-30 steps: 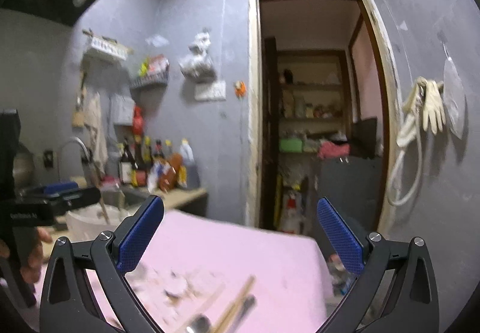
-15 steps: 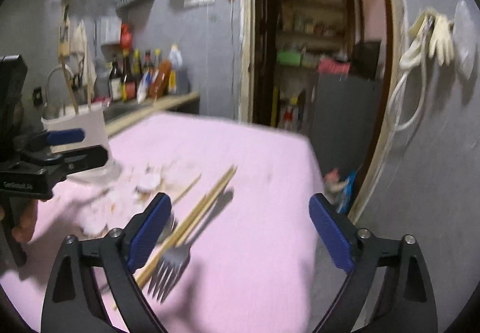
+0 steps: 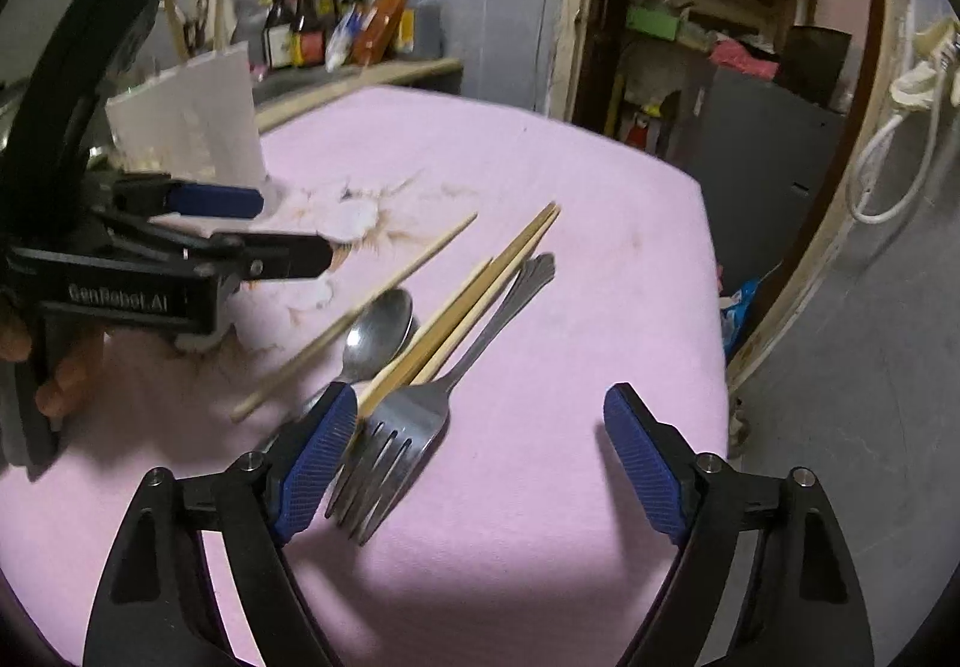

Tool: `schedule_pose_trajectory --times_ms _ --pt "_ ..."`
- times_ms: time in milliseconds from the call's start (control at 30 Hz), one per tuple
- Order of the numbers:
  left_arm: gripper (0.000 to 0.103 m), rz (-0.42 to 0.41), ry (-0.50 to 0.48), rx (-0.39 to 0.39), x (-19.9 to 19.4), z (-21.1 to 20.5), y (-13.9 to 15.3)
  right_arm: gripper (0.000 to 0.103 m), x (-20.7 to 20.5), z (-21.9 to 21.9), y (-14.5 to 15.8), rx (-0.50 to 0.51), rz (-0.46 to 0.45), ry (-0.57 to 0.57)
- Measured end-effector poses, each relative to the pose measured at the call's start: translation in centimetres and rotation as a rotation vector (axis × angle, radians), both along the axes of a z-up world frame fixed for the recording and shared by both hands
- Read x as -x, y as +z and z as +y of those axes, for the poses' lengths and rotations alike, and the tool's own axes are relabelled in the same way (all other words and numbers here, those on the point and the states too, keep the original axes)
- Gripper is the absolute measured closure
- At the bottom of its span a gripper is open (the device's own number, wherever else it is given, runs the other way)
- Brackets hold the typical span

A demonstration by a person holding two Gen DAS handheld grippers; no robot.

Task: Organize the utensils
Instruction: 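Move both tools back toward the remaining spoon, fork and chopsticks, then grasp a wooden chopstick with the left tool while the right tool grasps the steel fork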

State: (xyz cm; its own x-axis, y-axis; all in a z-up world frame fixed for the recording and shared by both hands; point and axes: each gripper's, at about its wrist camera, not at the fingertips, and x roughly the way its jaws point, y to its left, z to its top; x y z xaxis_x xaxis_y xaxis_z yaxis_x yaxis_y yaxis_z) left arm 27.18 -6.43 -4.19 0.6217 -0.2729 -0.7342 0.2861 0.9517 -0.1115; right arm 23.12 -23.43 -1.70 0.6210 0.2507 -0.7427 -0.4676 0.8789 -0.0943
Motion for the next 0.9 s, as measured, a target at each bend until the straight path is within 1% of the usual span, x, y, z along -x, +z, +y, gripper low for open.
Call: schedule_pose_trajectory --times_ms 33,133,200,233,333,400,433,467,500,533,600,700,833,900 --pt "0.028 0.006 -0.002 0.005 0.0 0.1 0.0 0.023 -0.1 0.0 -0.2 0.006 0.006 0.000" --pt "0.034 0.019 -0.018 0.006 -0.2 0.0 0.0 0.024 -0.1 0.1 -0.1 0.031 0.009 -0.002" --pt "0.040 0.029 -0.034 0.005 -0.5 -0.2 0.1 0.026 0.0 -0.1 0.1 0.051 0.003 -0.004" --pt "0.041 0.036 -0.041 0.007 -0.7 -0.2 0.1 0.027 -0.1 -0.2 0.2 0.053 0.003 -0.007" --pt "0.050 0.066 -0.057 0.026 -1.4 -0.7 0.0 0.029 -0.2 -1.2 0.6 0.054 0.003 -0.027" --pt "0.059 0.083 -0.066 0.036 -2.0 -0.9 0.0 0.029 -0.2 -1.8 1.1 0.058 -0.008 -0.044" --pt "0.061 0.094 -0.072 0.041 -2.4 -1.0 -0.1 0.030 -0.3 -2.1 1.4 0.064 -0.015 -0.053" --pt "0.065 0.107 -0.076 0.046 -2.8 -1.1 -0.1 0.031 -0.3 -2.3 1.6 0.069 -0.019 -0.060" --pt "0.069 0.121 -0.078 0.049 -3.3 -1.3 -0.1 0.035 -0.4 -2.5 1.6 0.070 -0.019 -0.066" --pt "0.070 0.140 -0.081 0.055 -3.9 -1.5 -0.2 0.040 -0.7 -2.8 1.7 0.062 -0.012 -0.071" --pt "0.075 0.177 -0.081 0.068 -5.0 -1.7 -0.4 0.042 -1.3 -3.2 1.7 0.035 0.011 -0.079" --pt "0.080 0.217 -0.089 0.076 -6.2 -2.0 -0.7 0.049 -2.5 -3.5 1.2 -0.007 0.058 -0.084" --pt "0.087 0.231 -0.089 0.041 -7.2 -2.5 -0.6 0.059 -4.2 -3.8 0.4 -0.070 0.131 -0.098" --pt "0.090 0.237 -0.086 0.031 -7.5 -2.6 -0.5 0.062 -5.1 -3.9 0.1 -0.091 0.147 -0.104"
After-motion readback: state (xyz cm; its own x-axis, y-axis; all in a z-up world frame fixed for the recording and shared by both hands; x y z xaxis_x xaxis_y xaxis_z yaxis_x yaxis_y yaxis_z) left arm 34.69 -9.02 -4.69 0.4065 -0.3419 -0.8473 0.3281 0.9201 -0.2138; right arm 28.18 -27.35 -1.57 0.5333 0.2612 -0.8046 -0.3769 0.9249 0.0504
